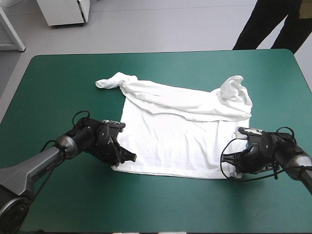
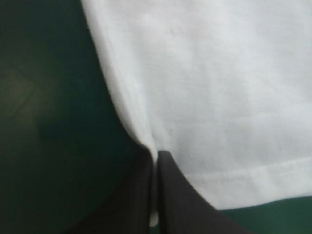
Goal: Fold the cloth
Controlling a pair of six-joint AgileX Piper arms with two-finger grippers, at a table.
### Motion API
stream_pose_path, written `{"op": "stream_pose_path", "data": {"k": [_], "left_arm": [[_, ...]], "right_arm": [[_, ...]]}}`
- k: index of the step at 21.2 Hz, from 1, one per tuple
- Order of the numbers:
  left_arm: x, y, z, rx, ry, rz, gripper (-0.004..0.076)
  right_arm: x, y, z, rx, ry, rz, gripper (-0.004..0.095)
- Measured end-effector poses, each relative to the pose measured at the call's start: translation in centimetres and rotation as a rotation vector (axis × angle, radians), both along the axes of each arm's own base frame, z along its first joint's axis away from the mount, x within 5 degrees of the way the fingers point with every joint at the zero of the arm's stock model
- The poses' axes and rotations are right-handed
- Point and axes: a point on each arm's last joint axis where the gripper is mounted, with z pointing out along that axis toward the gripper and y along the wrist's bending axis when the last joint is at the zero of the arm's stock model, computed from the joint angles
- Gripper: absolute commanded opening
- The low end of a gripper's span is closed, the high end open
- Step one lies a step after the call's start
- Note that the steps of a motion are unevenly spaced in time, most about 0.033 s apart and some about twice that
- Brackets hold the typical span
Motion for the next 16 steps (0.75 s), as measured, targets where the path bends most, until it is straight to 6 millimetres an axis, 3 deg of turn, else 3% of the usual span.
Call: {"op": "stream_pose_path", "data": {"k": [3,6,9,13,16], "left_arm": [[1.1,-0.8,2.0,-0.022,-0.031,-0.020,-0.0022],[2.2,-0.9,9.3,-0.051,-0.230,-0.051,-0.0022],[1.7,0.1,16.2,-0.034,-0.387,-0.059,-0.0022],[0.4,1.4,24.8,-0.058,-0.609,-0.063,-0.0022],[-1.0,2.2,30.0,-0.121,-0.784,-0.066,-0.0022]], "right_arm": [[-0.3,0.1,2.3,0.006,0.002,0.034,-0.0016],[0.2,0.1,10.4,0.019,-0.222,0.071,-0.0016],[-0.1,0.0,18.4,0.009,-0.412,0.105,-0.0016],[-2.0,-0.2,27.1,0.017,-0.660,0.127,-0.0016],[-4.0,-0.5,31.9,0.021,-0.834,0.135,-0.0016]]}}
